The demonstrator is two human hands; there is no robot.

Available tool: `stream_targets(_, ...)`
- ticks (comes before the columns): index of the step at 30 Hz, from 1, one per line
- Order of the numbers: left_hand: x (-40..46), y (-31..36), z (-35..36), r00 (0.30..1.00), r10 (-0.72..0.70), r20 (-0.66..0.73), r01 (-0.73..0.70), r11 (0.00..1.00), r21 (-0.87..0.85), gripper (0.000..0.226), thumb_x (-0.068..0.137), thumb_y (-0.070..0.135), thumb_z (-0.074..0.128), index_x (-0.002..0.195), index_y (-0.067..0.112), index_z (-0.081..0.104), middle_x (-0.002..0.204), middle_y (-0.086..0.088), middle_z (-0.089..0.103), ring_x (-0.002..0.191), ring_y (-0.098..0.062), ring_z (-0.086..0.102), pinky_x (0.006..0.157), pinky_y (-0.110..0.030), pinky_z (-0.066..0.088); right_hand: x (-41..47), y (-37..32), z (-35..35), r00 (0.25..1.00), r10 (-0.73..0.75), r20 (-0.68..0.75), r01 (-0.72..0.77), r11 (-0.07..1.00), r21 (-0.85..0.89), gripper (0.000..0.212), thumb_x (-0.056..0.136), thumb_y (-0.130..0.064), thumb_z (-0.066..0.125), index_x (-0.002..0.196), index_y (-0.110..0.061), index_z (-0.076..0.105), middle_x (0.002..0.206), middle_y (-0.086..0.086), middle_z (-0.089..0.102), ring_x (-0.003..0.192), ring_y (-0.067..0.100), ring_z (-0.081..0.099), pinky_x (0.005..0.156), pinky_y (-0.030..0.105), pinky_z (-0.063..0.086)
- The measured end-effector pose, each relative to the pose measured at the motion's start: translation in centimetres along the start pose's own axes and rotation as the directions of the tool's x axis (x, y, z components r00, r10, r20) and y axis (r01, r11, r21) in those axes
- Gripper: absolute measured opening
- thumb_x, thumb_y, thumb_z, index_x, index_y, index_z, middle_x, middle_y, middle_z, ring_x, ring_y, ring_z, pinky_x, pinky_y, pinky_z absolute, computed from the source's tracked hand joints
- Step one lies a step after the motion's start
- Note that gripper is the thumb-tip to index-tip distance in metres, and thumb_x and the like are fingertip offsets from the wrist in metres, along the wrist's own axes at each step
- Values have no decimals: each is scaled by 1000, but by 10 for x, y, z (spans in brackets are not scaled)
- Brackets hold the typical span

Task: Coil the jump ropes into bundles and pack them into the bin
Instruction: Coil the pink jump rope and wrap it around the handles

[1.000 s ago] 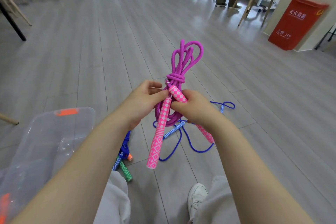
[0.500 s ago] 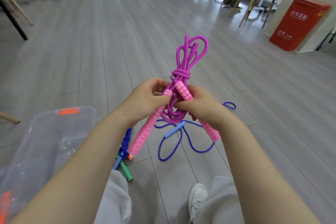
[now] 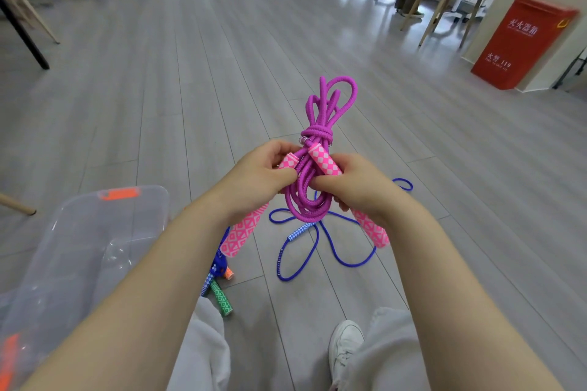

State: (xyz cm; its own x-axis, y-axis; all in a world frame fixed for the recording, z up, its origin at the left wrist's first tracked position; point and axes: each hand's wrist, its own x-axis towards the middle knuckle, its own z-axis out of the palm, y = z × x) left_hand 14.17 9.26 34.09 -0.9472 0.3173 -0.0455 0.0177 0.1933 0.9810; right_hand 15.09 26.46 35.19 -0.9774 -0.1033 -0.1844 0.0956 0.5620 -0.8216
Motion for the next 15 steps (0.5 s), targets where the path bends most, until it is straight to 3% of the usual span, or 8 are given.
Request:
stream_targets(3,0,2,-1,1000,21,17,-20,999,-37,35,91,-8,49,118,11,60,100,-4,72,84,-10,69,73,-22,54,-2,0,0,1000,2,17,-4,998,66,21,83,-16,65,102,-6,64,73,4,57,55,12,49,51,26,44)
stream_targets(11,0,3,-3,1000,16,10,-16,999,-47,35,89,-10,49,116,11,60,95,-2,71,80,-10,67,71,-22,54,0,-2,8,1000,0,22,-3,988,156,25,80,-15,69,102,-5,61,68,2,56,53,12,45,49,27,41)
stream_targets(15,-1,5,0,997,-75,25,77,990,-119,23,92,1,52,110,12,61,88,-2,68,72,-12,64,66,-24,52,1,-2,8,1000,-21,8,20,994,109,19,81,-14,67,98,-8,63,65,-3,58,54,11,48,49,27,41)
